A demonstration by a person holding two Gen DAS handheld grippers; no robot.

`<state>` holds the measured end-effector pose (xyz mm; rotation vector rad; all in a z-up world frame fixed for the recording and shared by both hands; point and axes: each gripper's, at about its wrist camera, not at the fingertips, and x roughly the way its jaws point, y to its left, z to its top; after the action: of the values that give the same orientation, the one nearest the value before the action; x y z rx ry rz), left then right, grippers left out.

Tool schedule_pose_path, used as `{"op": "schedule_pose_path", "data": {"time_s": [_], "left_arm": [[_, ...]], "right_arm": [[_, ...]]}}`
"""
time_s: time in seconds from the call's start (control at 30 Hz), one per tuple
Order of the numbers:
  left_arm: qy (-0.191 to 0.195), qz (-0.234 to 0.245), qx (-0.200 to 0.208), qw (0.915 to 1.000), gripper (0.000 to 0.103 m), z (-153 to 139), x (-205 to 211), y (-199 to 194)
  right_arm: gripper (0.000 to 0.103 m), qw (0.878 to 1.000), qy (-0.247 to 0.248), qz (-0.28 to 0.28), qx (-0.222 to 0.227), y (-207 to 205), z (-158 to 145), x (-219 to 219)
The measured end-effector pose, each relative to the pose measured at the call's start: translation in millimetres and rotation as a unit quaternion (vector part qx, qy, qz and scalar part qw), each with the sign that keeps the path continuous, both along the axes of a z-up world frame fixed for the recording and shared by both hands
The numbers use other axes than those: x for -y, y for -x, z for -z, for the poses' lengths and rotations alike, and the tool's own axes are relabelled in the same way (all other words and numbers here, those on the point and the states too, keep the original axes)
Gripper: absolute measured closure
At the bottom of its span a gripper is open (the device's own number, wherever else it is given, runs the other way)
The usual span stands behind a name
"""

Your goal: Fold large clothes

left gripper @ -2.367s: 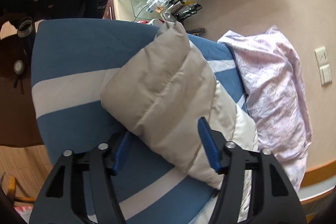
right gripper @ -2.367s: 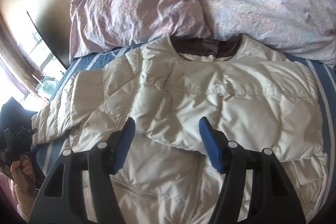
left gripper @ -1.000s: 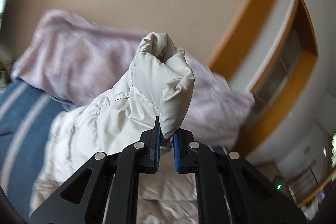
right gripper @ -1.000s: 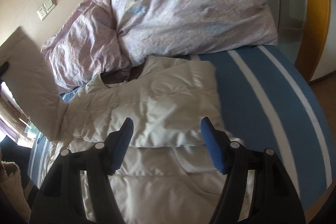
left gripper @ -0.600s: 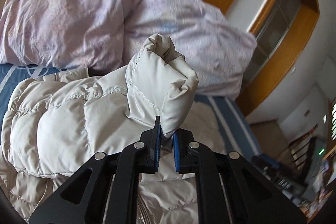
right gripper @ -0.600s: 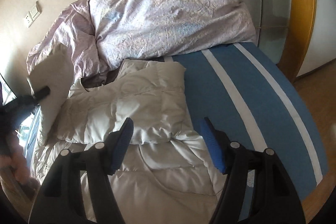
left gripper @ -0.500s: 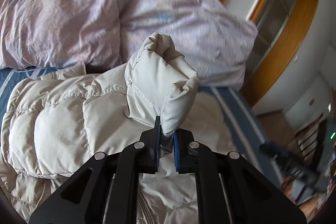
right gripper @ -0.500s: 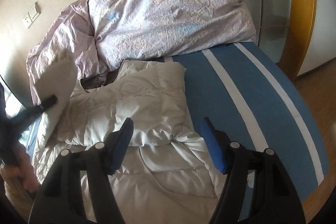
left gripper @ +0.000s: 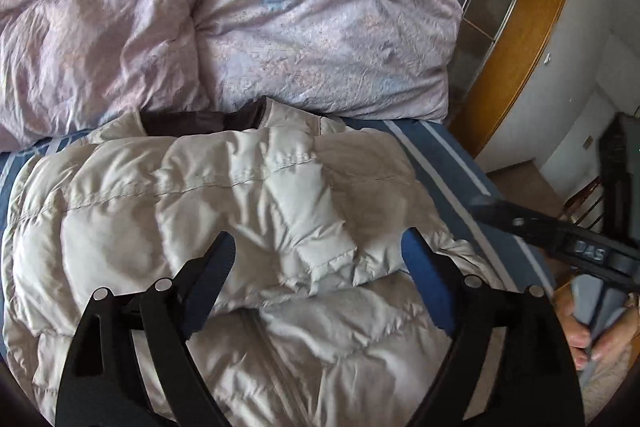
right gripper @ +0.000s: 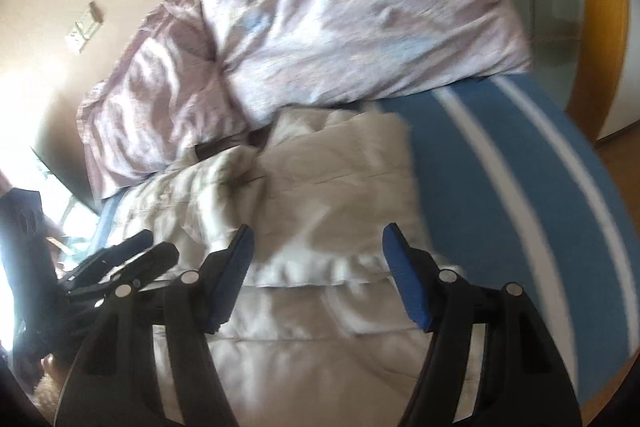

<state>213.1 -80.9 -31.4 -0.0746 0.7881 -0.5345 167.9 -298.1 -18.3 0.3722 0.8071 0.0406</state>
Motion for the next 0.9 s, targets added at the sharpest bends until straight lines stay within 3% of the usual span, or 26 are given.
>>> {"op": "schedule_pose_path", "data": {"time_s": [0.07, 0.2, 0.43, 0.5, 0.57, 0.63, 0.77, 0.9], "left_arm": [[0.002, -0.013, 0.002, 0.9999, 0.017, -5, -20, 6], [-0.054, -0.069, 0.009, 0.9961, 0.013, -5, -62, 17], [-0.108, -0.159, -0.01, 0.9813, 0.012, 5, -153, 38], [-0.107, -0.174, -0.016, 0.9789, 0.012, 9, -178, 46], [-0.103, -0.188, -0.026, 0.9763, 0.012, 14, -202, 52], [-0.098, -0.208, -0.039, 0.9725, 0.012, 20, -228, 57], [-0.084, -0.23, -0.047, 0.9685, 0.012, 27, -258, 69], [-0.062, -0.23, -0.057, 0.9696, 0.012, 34, -279, 76]], "right_arm": [[0.036, 0.999, -0.029, -0.031, -0.014, -12, 4, -14], [0.045, 0.993, -0.073, -0.077, -0.052, -35, 23, -43], [0.06, 0.984, -0.116, -0.077, -0.109, -67, 61, -64], [0.067, 0.983, -0.12, -0.067, -0.119, -73, 68, -65], [0.085, 0.982, -0.127, -0.061, -0.123, -76, 74, -63], [0.091, 0.983, -0.136, -0.057, -0.113, -75, 75, -62], [0.094, 0.986, -0.137, -0.027, -0.089, -70, 69, -51], [0.094, 0.987, -0.116, -0.009, -0.107, -74, 78, -50]]}}
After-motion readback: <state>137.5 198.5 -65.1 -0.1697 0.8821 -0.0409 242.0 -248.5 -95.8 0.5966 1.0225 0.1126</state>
